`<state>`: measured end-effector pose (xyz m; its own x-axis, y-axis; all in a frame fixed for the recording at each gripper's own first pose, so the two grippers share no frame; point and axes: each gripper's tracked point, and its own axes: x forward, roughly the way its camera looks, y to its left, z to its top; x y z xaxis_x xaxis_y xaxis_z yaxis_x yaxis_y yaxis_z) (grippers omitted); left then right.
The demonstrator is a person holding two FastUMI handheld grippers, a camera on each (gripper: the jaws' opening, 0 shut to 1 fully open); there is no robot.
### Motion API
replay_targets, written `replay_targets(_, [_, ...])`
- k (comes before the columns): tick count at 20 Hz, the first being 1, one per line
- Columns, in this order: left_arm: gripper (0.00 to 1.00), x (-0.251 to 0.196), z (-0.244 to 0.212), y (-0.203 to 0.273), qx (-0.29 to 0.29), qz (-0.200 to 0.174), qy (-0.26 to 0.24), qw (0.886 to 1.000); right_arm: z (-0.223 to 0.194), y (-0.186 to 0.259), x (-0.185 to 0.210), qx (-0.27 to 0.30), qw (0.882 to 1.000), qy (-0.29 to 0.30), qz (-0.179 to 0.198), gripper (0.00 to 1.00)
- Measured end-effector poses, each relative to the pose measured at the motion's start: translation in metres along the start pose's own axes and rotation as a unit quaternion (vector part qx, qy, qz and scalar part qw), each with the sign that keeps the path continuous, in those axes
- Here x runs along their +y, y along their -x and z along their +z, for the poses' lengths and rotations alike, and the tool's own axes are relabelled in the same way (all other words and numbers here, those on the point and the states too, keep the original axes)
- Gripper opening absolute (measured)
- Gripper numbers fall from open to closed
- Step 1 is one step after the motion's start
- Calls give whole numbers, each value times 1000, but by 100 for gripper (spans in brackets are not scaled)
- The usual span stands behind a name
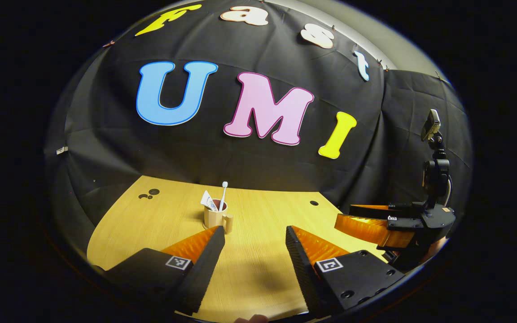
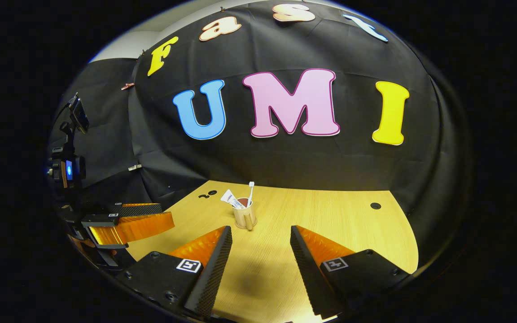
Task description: Put the toothbrush and toothpaste on the desktop into the cup, then pick up the cup and place it on the coaster on the desktop.
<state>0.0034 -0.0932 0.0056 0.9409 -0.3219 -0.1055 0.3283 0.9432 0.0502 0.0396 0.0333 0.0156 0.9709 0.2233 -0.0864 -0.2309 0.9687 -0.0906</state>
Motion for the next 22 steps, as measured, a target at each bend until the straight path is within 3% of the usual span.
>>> replay_targets(22, [86,-1,-6,2,11,-4,10,1000,-7,8,0,8,1000,1,-7,84])
